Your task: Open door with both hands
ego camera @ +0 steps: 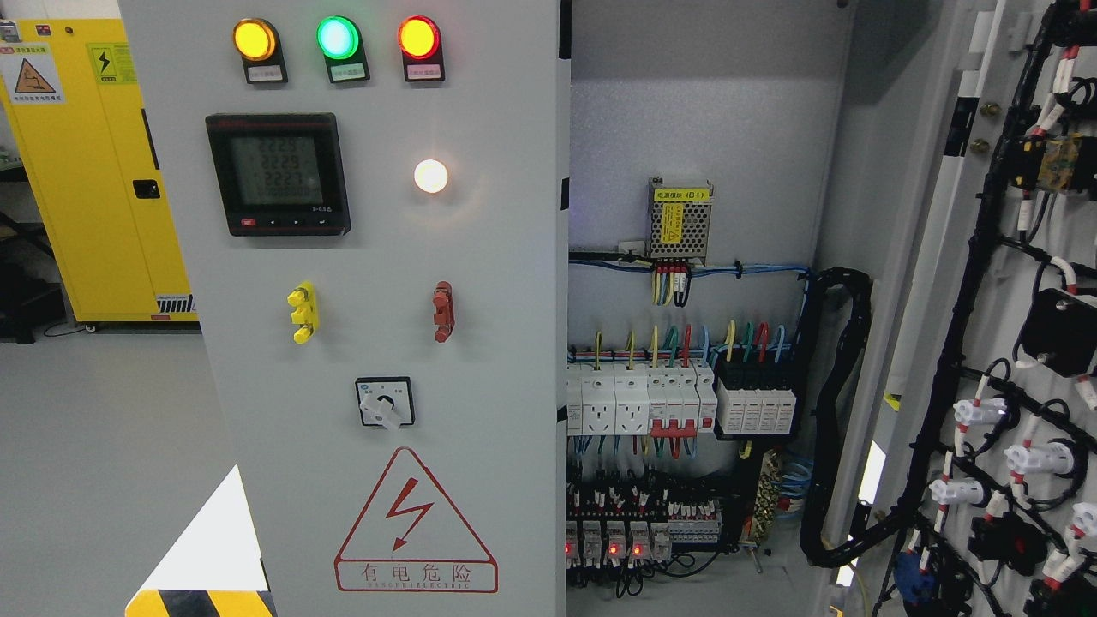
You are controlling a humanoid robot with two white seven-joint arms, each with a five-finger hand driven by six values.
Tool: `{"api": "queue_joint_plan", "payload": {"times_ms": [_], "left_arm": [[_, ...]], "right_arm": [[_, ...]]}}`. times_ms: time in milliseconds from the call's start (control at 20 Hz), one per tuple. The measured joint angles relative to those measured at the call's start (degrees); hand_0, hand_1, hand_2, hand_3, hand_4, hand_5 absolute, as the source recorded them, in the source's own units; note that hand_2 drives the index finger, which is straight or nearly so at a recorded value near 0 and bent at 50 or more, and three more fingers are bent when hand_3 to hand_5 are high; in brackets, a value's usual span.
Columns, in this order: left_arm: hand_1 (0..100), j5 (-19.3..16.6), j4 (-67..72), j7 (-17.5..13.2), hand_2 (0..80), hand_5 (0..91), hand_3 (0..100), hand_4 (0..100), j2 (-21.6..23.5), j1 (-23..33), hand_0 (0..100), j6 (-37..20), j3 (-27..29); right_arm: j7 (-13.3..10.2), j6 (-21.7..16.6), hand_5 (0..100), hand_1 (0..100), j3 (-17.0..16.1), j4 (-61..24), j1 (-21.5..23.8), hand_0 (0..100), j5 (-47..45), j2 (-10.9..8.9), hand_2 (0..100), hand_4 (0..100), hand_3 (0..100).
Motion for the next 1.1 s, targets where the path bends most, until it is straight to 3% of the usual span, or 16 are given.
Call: {"api": "queue_joint_plan", "payload": {"times_ms": [250, 551, 851, 1101], "left_arm": [[0, -0.02, 0.02, -0.07, 0.0, 0.0, 0, 0, -0.01, -0.01, 0, -0.35, 0.03], [0, -0.09, 0.05, -0.14, 0.0, 0.0, 0, 0, -0.02, -0.02, 0, -0.48, 0.03], [0, -0.14, 0.07, 0.08, 0.0, 0.0, 0, 0, -0.02, -0.03, 0, -0.04, -0.02], [0, -0.15, 0.07, 0.17, 0.0, 0.0, 0, 0, -0.02, -0.03, 0, 0.11, -0.08]], "right_arm": [[-0.01, -2.51, 0, 11, 0.51, -4.4, -4.05, 21, 0.0, 0.03, 0, 0, 0], [-0.06, -2.76, 0, 11, 0.66, -7.78, -11.65, 21, 0.0, 1.06, 0, 0, 0], [-0.18, 2.41, 0, 10, 0.52, -9.6, -20.25, 21, -2.05, 3.39, 0, 0, 0], [0.01, 9.73, 0, 10, 0.14, -10.0, -28.42, 21, -0.83, 5.36, 0, 0, 0]]}}
